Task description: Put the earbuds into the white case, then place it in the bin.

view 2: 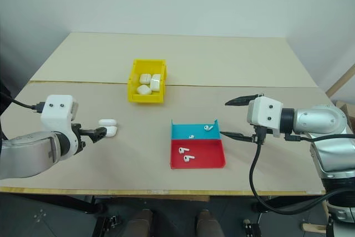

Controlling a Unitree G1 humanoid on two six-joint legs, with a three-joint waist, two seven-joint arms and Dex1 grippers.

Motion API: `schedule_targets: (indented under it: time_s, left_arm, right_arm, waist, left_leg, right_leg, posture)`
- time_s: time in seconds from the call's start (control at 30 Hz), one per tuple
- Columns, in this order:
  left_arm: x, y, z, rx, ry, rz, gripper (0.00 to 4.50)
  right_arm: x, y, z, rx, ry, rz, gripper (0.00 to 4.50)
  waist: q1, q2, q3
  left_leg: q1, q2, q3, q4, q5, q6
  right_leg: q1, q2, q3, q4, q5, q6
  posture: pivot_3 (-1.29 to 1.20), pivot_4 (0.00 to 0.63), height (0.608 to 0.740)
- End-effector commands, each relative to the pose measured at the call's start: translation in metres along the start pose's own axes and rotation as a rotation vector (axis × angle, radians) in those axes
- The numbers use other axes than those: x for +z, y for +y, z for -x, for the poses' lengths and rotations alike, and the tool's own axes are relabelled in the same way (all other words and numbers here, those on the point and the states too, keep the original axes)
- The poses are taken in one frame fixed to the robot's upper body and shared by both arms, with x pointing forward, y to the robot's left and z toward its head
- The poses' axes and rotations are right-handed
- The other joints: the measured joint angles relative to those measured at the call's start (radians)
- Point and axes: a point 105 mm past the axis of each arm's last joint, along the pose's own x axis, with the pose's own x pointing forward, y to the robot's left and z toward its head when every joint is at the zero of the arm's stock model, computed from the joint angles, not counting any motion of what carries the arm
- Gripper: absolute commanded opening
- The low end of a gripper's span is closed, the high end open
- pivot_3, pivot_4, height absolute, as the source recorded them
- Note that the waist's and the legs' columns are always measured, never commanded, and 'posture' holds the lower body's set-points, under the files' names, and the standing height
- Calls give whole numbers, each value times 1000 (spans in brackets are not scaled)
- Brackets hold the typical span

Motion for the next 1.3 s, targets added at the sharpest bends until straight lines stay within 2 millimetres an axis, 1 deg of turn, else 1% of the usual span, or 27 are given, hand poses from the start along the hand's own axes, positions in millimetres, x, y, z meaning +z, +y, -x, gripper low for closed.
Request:
schedule_targets:
  time_s: [0.03, 0.1, 0.13, 0.2, 0.27, 0.53, 0.73, 1.0, 1.13, 1.3]
  left_arm:
    - [13, 6, -5, 1, 3, -11, 4500]
    - [19, 8, -10, -9, 26, -17, 4500]
    - [21, 9, -14, -15, 36, 10, 4500]
    - [24, 13, -18, -13, 64, -13, 4500]
    - [28, 13, -21, -48, 90, -17, 4500]
    - [27, 16, -32, -162, 246, -25, 4500]
    - [28, 16, -36, -211, 338, -40, 4500]
    - [27, 17, -46, -193, 425, -19, 4500]
    - [24, 19, -53, -155, 458, -2, 4500]
    - [25, 13, -60, -143, 474, 15, 4500]
  right_arm:
    - [9, -3, -1, -23, -18, 35, 4473]
    - [9, -1, -2, -23, -18, 32, 4473]
    - [9, 0, -2, -23, -18, 31, 4473]
    - [9, 1, -1, -25, -17, 30, 4473]
    - [9, 1, 0, -31, -12, 27, 4473]
    - [7, 7, 3, -46, 3, 10, 4473]
    - [7, 9, 5, -57, 13, 4, 4473]
    - [7, 13, 4, -61, 15, -8, 4473]
    - [6, 14, 4, -63, 18, -13, 4473]
    - [5, 15, 4, -62, 22, -18, 4473]
  waist:
    - [3, 0, 0]
    - [5, 0, 0]
    - [6, 0, 0]
    - [6, 0, 0]
    - [6, 0, 0]
    - [2, 0, 0]
    - [-3, 0, 0]
    - [-5, 0, 0]
    - [-5, 0, 0]
    - [-4, -1, 0]
  left_leg:
    - [0, 0, 0, 0, 0, 0]
    - [0, 0, 0, 0, 0, 0]
    - [0, 0, 0, 0, 0, 0]
    - [1, 0, 0, 0, 0, 0]
    - [0, 0, -1, 0, 0, 0]
    - [-1, 0, -2, 0, 0, 0]
    - [-1, -1, -2, 0, 0, 0]
    - [-2, -1, -3, 0, 0, -1]
    - [-2, -1, -3, 0, 0, -1]
    - [-3, -1, -3, 0, 0, -1]
  right_leg:
    - [0, 0, 0, 0, 0, 0]
    - [1, 0, 0, -1, 0, 0]
    - [1, 1, 0, -1, 0, 0]
    - [1, 0, 0, -1, -1, 1]
    - [1, 0, -1, -2, -1, 1]
    - [1, 0, -2, -1, -1, 2]
    - [1, 0, -2, -1, -1, 2]
    - [0, 0, -2, -1, -1, 2]
    - [0, 0, -2, -1, -1, 2]
    - [-1, -1, -2, -1, -1, 2]
  posture:
    - [0, 150, 740]
    - [0, 150, 740]
    - [0, 150, 740]
    - [0, 150, 740]
    - [0, 150, 740]
    - [0, 150, 740]
    - [0, 150, 740]
    - [0, 150, 740]
    - [0, 150, 740]
    - [0, 150, 740]
